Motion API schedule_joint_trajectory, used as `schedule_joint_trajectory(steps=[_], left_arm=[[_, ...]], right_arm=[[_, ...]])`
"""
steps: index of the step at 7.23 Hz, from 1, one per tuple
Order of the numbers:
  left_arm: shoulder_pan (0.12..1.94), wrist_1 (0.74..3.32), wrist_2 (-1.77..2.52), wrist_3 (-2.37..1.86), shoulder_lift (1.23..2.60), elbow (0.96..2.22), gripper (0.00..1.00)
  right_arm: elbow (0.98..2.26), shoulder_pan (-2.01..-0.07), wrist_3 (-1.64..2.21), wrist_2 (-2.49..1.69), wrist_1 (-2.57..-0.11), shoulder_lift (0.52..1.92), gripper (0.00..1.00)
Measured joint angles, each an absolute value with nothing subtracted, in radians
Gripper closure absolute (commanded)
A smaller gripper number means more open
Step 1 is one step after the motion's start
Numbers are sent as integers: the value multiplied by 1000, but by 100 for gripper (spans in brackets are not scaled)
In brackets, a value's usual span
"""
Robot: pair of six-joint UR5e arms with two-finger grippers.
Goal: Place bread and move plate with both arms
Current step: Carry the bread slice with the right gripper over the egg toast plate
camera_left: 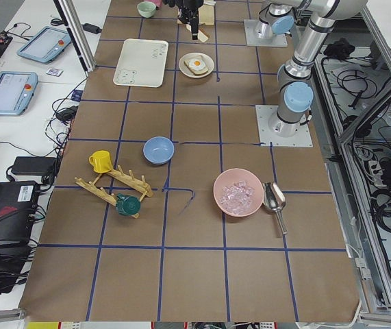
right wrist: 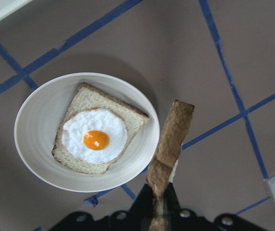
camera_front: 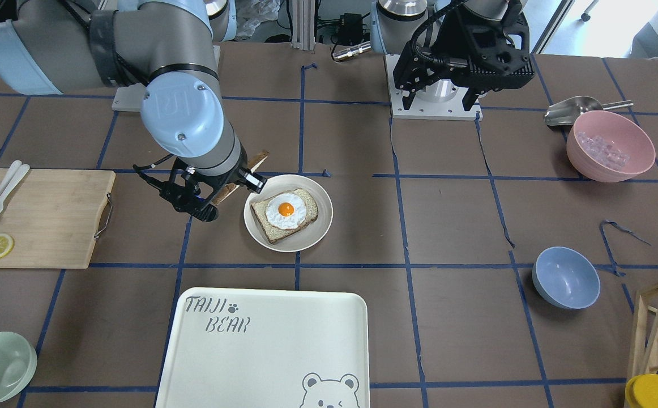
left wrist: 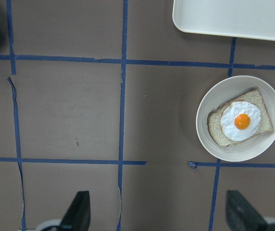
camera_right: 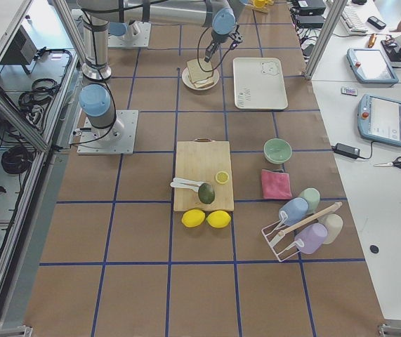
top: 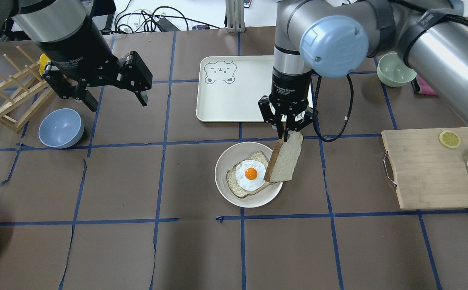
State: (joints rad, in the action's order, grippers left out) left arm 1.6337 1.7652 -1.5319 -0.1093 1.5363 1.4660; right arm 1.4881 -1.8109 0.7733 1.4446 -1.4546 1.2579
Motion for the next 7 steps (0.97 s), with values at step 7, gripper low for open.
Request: schedule_joint_trajectory(steps=[7], left_arm=[[1634,1766,-1532,-110,1536,1466,0]], right_arm=[[1505,-1887,886,1400,-1526,1165,100]])
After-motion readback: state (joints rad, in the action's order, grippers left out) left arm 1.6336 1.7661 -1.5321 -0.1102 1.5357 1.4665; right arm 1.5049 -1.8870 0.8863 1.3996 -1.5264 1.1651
